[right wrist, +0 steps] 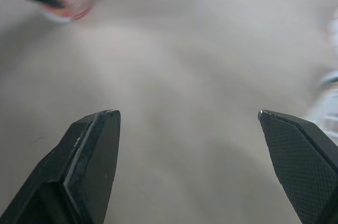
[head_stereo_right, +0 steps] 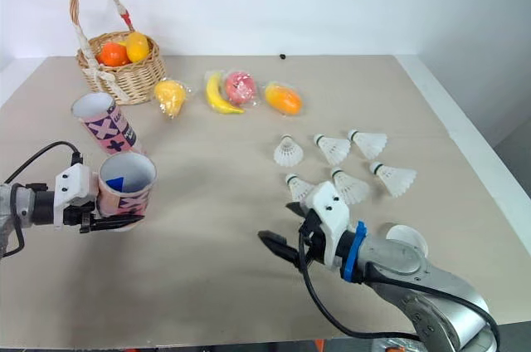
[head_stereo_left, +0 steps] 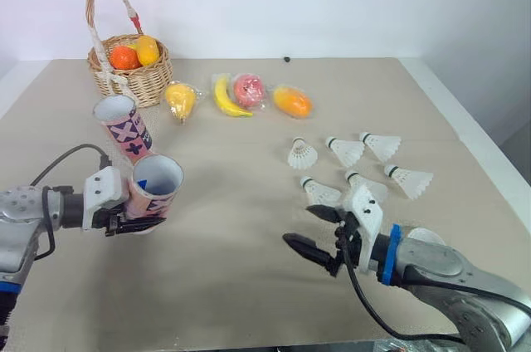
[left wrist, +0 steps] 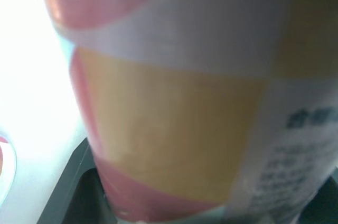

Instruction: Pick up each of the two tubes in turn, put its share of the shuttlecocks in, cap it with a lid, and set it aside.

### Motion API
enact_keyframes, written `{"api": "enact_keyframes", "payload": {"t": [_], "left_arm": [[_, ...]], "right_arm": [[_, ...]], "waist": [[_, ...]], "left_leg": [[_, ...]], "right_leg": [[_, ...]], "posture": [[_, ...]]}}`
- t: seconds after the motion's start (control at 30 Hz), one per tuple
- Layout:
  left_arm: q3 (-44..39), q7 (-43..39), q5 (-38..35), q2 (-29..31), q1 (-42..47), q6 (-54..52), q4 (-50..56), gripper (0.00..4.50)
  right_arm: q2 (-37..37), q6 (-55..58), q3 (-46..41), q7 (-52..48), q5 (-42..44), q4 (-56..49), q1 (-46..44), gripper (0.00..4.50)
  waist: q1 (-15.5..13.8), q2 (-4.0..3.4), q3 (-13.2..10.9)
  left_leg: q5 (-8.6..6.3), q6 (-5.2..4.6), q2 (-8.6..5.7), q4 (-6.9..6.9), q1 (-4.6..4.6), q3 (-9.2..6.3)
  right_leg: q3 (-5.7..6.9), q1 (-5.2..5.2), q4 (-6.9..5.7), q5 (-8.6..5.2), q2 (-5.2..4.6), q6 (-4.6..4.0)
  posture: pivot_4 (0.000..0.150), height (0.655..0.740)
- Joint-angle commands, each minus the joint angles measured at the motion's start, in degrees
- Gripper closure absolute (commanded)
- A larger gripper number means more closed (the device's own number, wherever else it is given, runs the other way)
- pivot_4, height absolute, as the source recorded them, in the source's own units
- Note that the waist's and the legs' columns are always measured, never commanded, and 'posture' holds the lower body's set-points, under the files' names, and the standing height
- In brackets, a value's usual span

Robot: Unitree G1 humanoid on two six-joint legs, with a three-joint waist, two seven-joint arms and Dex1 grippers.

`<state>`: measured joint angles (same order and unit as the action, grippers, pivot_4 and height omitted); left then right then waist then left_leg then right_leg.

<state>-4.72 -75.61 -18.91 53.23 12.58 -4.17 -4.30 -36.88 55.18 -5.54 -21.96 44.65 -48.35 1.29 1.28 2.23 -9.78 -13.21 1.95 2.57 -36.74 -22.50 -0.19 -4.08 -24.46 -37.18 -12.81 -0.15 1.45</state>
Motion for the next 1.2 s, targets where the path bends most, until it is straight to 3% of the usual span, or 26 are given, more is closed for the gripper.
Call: {"api": "enact_keyframes", "payload": {"t": [0.03, 0.2, 0.43, 0.67, 0.97, 1.0, 1.07, 1.2], "left_arm": [[4.41, -2.86, 0.44, -1.44, 2.21, -1.09, 0.17, 1.57], [7.10, -4.28, 1.89, -2.08, 3.70, -1.27, 0.27, 1.57], [9.50, -5.00, 3.98, -0.74, 5.07, -3.77, 1.84, 1.57], [9.36, -4.52, 1.99, -1.37, 6.55, -9.97, 6.12, 1.57], [10.60, -4.37, 3.09, -2.37, 7.62, -11.38, 7.98, 1.57], [10.68, -4.41, 3.07, -2.37, 7.63, -11.50, 8.11, 1.60], [10.95, -4.60, 3.03, -2.36, 7.72, -11.81, 8.58, 1.60], [11.72, -4.48, 3.32, -2.71, 8.24, -12.18, 9.14, 1.60]], "right_arm": [[-2.01, 0.84, -4.41, -0.71, 5.09, -6.06, 4.21, 0.00], [-1.96, 1.64, -4.84, 3.52, 4.01, -3.08, 2.79, 0.00], [1.89, 2.09, 0.89, 9.98, -1.96, 1.75, -2.05, 0.00], [1.42, 1.69, 1.66, 9.81, -5.41, 3.33, -3.43, 0.00], [6.25, -0.82, 10.18, 11.33, -13.43, 7.80, -7.12, 0.00], [6.07, -1.26, 10.61, 11.13, -14.30, 7.88, -6.85, 0.42], [6.09, -1.98, 10.88, 10.76, -15.68, 8.32, -6.58, 0.71], [5.92, -3.26, 11.35, 9.30, -17.54, 8.56, -6.45, 2.52]], "waist": [[-0.29, -0.06, 0.01], [-0.10, -0.09, 0.03], [-0.14, -0.15, 0.05], [-0.12, -0.18, 0.07], [-0.13, -0.20, 0.06], [-0.13, -0.20, 0.06], [-0.13, -0.20, 0.06], [-0.12, -0.20, 0.06]], "left_leg": [[0.00, 0.00, -0.03, 0.01, -0.03, -0.05], [-0.04, -0.04, -0.14, -0.05, -0.03, 0.03], [-0.04, -0.05, -0.17, -0.24, -0.06, -0.01], [-0.14, -0.21, -0.22, -0.23, -0.09, -0.01], [-0.14, -0.22, -0.25, -0.41, -0.20, -0.09], [-0.14, -0.22, -0.30, -0.44, -0.22, -0.08], [-0.14, -0.22, -0.32, -0.48, -0.25, -0.11], [-0.14, -0.23, -0.33, -0.64, -0.30, -0.12]], "right_leg": [[0.00, 0.01, 0.00, -0.05, -0.01, 0.05], [-0.09, 0.07, 0.05, -0.06, -0.13, 0.25], [-0.09, 0.16, 0.04, -0.01, -0.16, 0.29], [-0.13, 0.14, 0.04, -0.08, -0.17, 0.38], [-0.11, 0.14, 0.03, -0.07, -0.16, 0.38], [-0.12, 0.14, 0.04, -0.06, -0.18, 0.40], [-0.11, 0.14, 0.03, -0.05, -0.20, 0.41], [-0.12, 0.14, 0.03, 0.01, -0.20, 0.50]], "posture": [[0.150, 0.7298], [0.150, 0.7298], [0.150, 0.7298], [0.150, 0.7298], [0.150, 0.7298], [0.150, 0.7298], [0.150, 0.7298], [0.150, 0.7298]]}}
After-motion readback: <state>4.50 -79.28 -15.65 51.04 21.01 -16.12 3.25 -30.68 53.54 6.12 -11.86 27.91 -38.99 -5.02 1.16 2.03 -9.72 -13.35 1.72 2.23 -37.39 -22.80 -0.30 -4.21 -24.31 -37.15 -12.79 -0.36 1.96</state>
